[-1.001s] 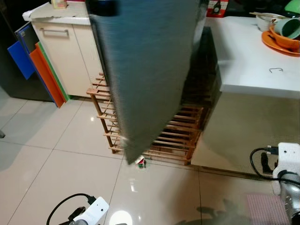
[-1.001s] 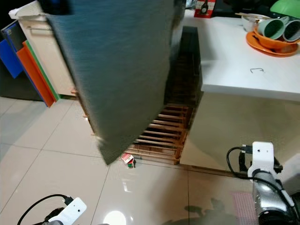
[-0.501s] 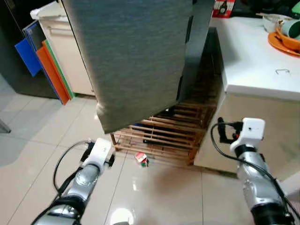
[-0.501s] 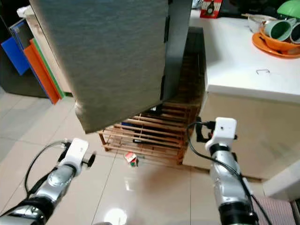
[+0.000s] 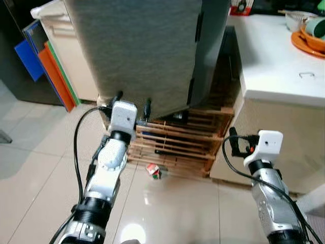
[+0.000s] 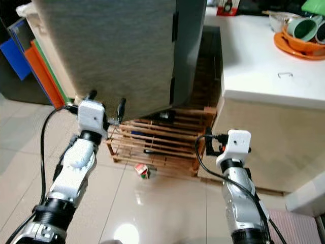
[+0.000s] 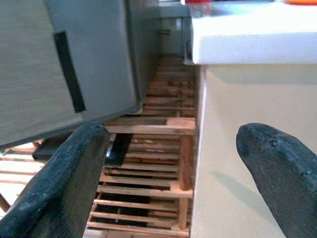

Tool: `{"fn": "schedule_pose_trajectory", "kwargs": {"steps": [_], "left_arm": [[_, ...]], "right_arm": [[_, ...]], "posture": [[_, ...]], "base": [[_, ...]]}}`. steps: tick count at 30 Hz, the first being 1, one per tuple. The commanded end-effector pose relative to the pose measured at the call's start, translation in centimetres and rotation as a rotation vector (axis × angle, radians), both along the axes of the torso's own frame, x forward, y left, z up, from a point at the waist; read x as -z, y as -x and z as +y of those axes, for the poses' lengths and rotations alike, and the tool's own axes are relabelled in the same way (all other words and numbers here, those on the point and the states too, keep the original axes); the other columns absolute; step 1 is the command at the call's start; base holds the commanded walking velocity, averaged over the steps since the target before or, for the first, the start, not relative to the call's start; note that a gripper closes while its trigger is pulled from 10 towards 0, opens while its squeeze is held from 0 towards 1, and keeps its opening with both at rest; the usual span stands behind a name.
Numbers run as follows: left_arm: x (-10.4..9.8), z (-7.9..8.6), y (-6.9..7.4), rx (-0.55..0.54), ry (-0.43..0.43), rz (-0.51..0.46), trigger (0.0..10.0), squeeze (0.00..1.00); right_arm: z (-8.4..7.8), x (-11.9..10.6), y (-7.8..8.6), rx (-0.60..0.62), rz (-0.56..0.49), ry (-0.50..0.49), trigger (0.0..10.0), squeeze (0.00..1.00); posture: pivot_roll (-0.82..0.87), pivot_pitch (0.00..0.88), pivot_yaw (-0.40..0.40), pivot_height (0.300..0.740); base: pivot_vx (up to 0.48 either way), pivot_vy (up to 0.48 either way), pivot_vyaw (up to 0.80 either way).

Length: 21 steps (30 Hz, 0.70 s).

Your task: Restocking fridge

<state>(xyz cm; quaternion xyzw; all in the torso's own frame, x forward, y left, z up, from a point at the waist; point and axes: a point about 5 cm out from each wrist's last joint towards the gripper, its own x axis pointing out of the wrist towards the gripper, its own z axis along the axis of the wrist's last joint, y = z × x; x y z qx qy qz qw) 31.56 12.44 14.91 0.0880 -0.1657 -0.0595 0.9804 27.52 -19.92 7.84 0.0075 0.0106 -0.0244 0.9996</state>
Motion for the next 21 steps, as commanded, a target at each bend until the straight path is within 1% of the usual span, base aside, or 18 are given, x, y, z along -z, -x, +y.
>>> {"fn": "schedule_pose_trajectory", "kwargs": {"steps": [1, 4, 7, 9, 15, 21], "left_arm": [[0.49, 0.65, 0.19, -0.036, 0.021, 0.041, 10.0, 0.0], [0.55, 0.56, 0.54, -0.042, 0.025, 0.06, 10.0, 0.0], [0.5, 0.38, 0.67, -0.041, 0.022, 0.066, 10.0, 0.0], [0.41, 0.36, 0.7, -0.044, 0.022, 0.079, 10.0, 0.0], [0.28, 0.53, 0.44, -0.049, 0.012, 0.104, 10.0, 0.0], [0.25, 0.55, 0.36, -0.05, 0.022, 0.121, 10.0, 0.0]], "right_arm": [[0.67, -0.64, -0.3, -0.026, -0.015, 0.009, 10.0, 0.0], [0.96, -0.73, -0.36, -0.034, -0.011, 0.009, 10.0, 0.0], [0.94, -0.58, -0.45, -0.029, 0.004, 0.008, 10.0, 0.0], [0.82, -0.38, -0.53, -0.015, 0.022, 0.017, 10.0, 0.0], [0.89, -0.3, -0.44, -0.024, 0.029, 0.018, 10.0, 0.0], [1.11, -0.26, -0.26, -0.037, 0.032, 0.019, 10.0, 0.0]], "posture": [[0.05, 0.0, 0.02, 0.74], [0.05, 0.0, 0.019, 0.74], [0.05, 0.0, 0.019, 0.74], [0.06, 0.0, 0.018, 0.74], [0.06, 0.0, 0.016, 0.74], [0.05, 0.0, 0.015, 0.74]], "base": [[0.0, 0.435, 0.0], [0.0, 0.425, 0.0], [0.251, 0.409, 0.0], [0.276, 0.396, 0.0], [0.324, 0.353, 0.0], [0.354, 0.323, 0.0]]}}
